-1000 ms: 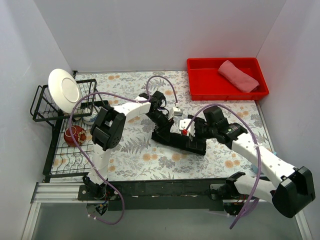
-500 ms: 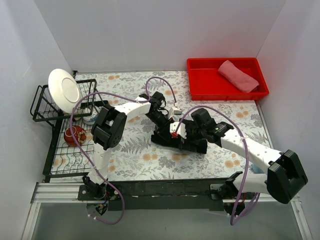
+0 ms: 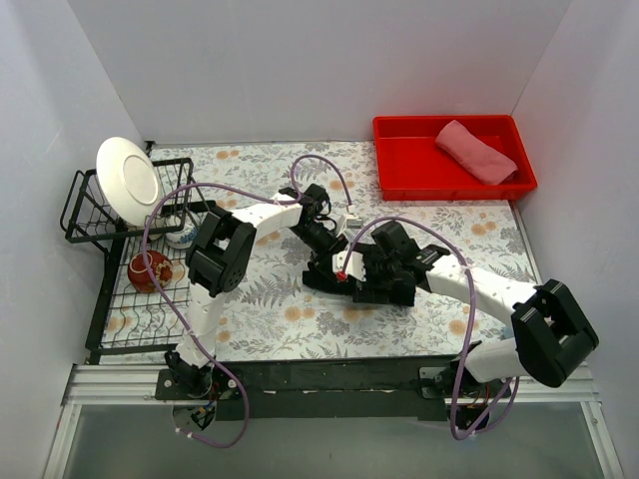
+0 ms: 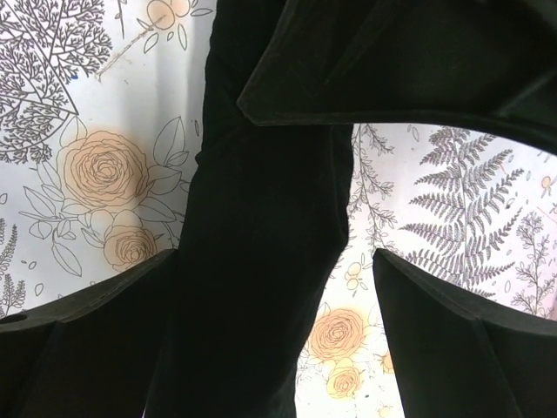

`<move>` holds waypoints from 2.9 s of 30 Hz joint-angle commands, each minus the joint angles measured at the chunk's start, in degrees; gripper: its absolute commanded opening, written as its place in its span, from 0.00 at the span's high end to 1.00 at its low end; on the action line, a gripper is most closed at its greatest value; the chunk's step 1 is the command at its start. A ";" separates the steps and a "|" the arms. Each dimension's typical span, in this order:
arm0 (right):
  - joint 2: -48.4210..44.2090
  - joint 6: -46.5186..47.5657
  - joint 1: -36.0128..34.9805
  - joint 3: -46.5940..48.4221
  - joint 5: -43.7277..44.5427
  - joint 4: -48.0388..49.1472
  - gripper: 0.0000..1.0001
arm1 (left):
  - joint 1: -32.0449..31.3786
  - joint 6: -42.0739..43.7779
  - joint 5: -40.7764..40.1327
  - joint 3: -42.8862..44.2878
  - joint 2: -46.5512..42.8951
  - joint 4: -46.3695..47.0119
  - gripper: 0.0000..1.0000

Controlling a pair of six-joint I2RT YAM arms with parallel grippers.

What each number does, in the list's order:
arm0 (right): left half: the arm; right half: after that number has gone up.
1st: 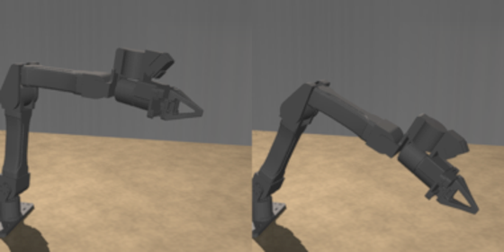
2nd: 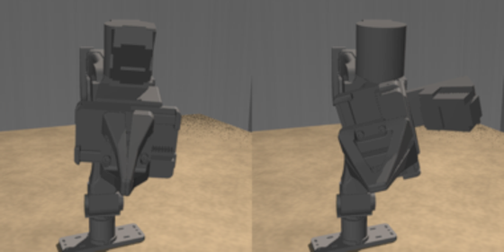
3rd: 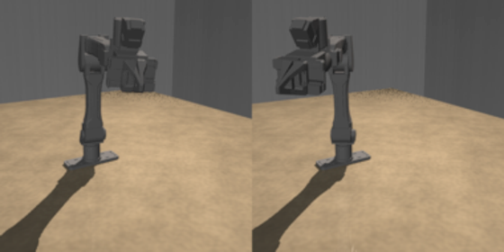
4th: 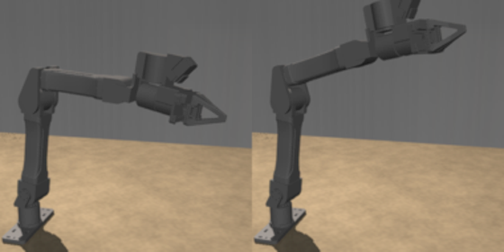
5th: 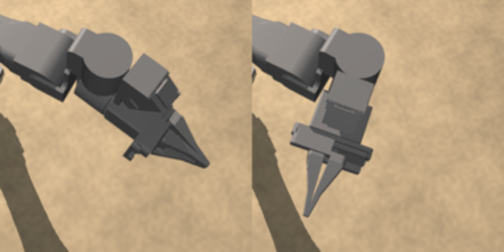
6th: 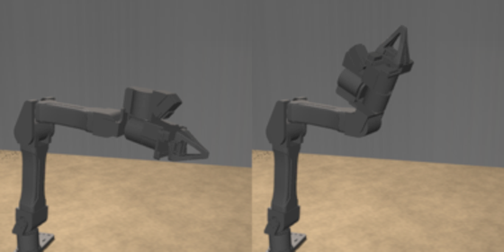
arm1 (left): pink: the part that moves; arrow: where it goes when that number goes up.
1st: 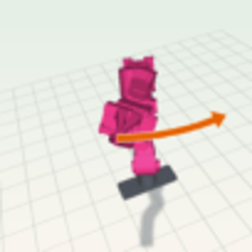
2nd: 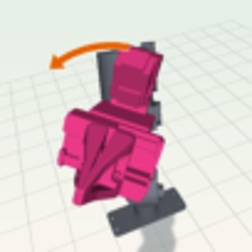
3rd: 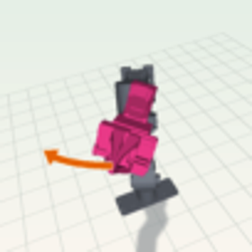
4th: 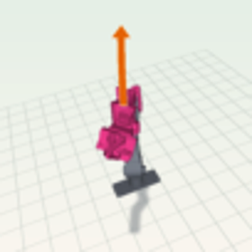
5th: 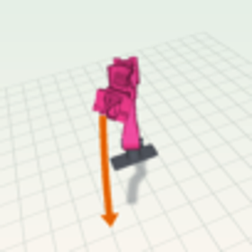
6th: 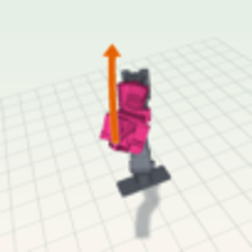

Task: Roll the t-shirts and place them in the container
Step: Roll the T-shirt to the center of the board, then pick up the T-shirt from the center of the board, then place the T-shirt in the bin.

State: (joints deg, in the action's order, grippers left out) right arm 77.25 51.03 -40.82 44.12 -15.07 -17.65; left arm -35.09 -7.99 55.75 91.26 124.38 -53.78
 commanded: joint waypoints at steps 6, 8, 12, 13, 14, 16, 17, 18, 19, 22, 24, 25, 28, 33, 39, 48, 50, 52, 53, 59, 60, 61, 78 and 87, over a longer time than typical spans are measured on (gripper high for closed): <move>4.57 3.47 -0.40 -2.37 -1.45 3.50 0.02 | 0.64 0.87 0.50 2.34 2.97 -0.97 0.76; 5.62 3.64 -0.40 -2.63 -1.45 4.73 0.01 | 0.99 1.04 1.29 2.51 3.24 -1.24 0.76; 7.64 3.64 -0.40 -2.37 -2.59 5.96 0.10 | 1.78 1.31 2.17 2.34 3.33 -1.68 0.76; 8.26 3.73 -0.40 -2.02 -2.94 5.96 0.14 | 1.87 1.40 2.26 2.25 3.50 -1.68 0.76; 8.70 3.90 -0.40 -1.93 -3.64 5.79 0.18 | 1.96 1.40 2.17 2.34 3.59 -1.59 0.76; 9.58 3.56 -0.40 -1.32 -5.05 5.87 0.28 | 2.04 1.31 2.35 2.25 3.68 -1.51 0.76; 9.84 3.29 -0.40 -1.05 -5.67 5.79 0.30 | 2.04 1.05 2.35 2.16 3.59 -1.42 0.75; 10.54 3.12 -0.32 -0.88 -6.72 5.78 0.34 | 2.13 0.87 2.26 2.25 3.59 -1.07 0.75; 10.90 3.20 -0.40 -0.53 -7.25 5.78 0.37 | 2.13 0.70 2.35 2.34 3.68 -0.89 0.75; 12.56 3.12 -0.40 0.88 -8.39 4.82 0.64 | 2.31 -0.97 2.17 2.87 3.68 0.25 0.72; 13.27 3.55 -0.32 1.93 -8.22 3.77 0.90 | 3.27 -4.73 1.47 4.53 3.16 2.17 0.64; 13.10 3.64 -0.14 2.37 -7.96 2.20 0.98 | 3.88 -6.06 0.34 5.67 2.72 2.54 0.62; 12.31 1.37 1.96 7.63 -9.01 -4.64 0.99 | 7.31 -14.03 -4.05 11.91 -1.13 6.13 0.50; 11.26 -4.17 6.62 18.79 -13.14 -13.45 0.99 | 15.66 -20.14 -10.48 21.13 -7.21 12.37 0.43; 12.65 -6.99 12.94 29.35 -12.79 -15.75 0.99 | 20.58 -18.91 -15.14 26.16 -11.78 13.61 0.35; 20.73 -16.65 26.13 42.88 -6.83 -8.90 0.99 | 21.64 -18.55 -12.24 18.69 -16.09 12.47 0.35; 22.67 -18.76 29.64 45.52 -4.46 -6.27 0.99 | 21.73 -18.82 -11.63 17.73 -16.18 12.47 0.35; 25.39 -21.40 32.37 49.21 -0.24 -3.38 0.99 | 21.64 -18.73 -11.36 16.32 -16.36 12.21 0.35; 26.36 -22.19 33.16 50.53 1.00 -2.40 0.99 | 21.64 -18.73 -11.10 15.97 -16.45 12.12 0.35; 33.57 -22.38 37.21 57.39 11.45 3.92 0.99 | 21.73 -18.03 -10.83 13.59 -17.32 10.98 0.34; 35.40 -21.94 37.82 57.92 14.43 4.81 0.99 | 21.64 -18.11 -10.92 13.24 -17.50 10.63 0.35; 36.47 -20.98 38.18 59.23 16.37 5.51 0.99 | 21.64 -18.11 -11.01 12.54 -17.59 10.71 0.34; 54.05 -0.50 39.68 71.82 30.63 19.23 0.99 | 21.47 -17.41 -13.12 10.51 -17.15 9.57 0.33; 56.25 6.28 34.06 64.51 33.52 20.99 0.99 | 20.06 -17.15 -14.17 11.30 -15.31 9.48 0.33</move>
State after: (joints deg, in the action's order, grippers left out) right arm 132.64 53.67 -3.53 109.51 15.77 -1.15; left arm -14.02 -25.89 42.26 101.82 110.17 -43.53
